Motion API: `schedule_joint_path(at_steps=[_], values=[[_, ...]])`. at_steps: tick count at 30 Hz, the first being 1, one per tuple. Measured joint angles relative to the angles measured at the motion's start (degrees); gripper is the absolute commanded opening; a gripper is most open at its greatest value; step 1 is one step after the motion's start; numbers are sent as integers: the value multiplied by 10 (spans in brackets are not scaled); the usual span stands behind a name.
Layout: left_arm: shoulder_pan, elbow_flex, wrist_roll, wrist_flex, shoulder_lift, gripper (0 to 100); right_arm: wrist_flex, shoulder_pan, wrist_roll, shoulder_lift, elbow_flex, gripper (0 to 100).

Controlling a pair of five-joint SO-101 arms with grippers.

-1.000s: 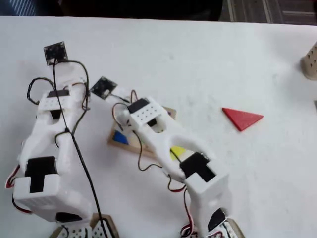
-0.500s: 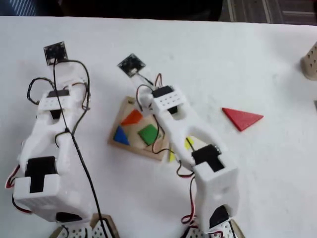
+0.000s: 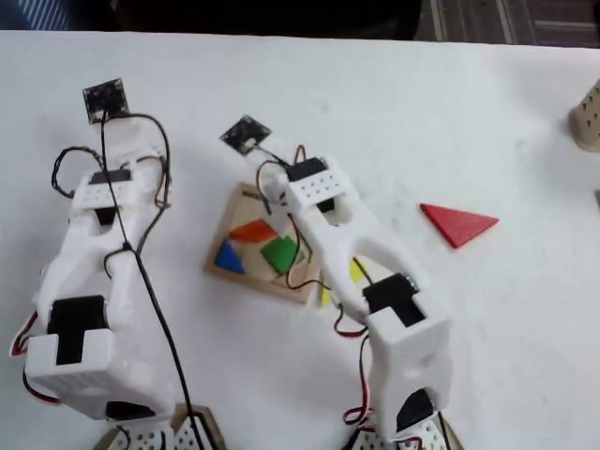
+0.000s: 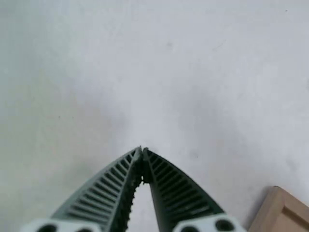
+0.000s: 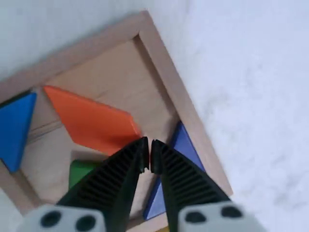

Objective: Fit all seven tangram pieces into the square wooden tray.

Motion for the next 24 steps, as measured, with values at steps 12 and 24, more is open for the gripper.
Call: schedule_joint_path(at_steps=[12,24], values=[[0,0,0,0,0,23,4,-25,-56,-60,5,18],[0,0,0,0,0,23,-92,-94,-56,-61,110,18]])
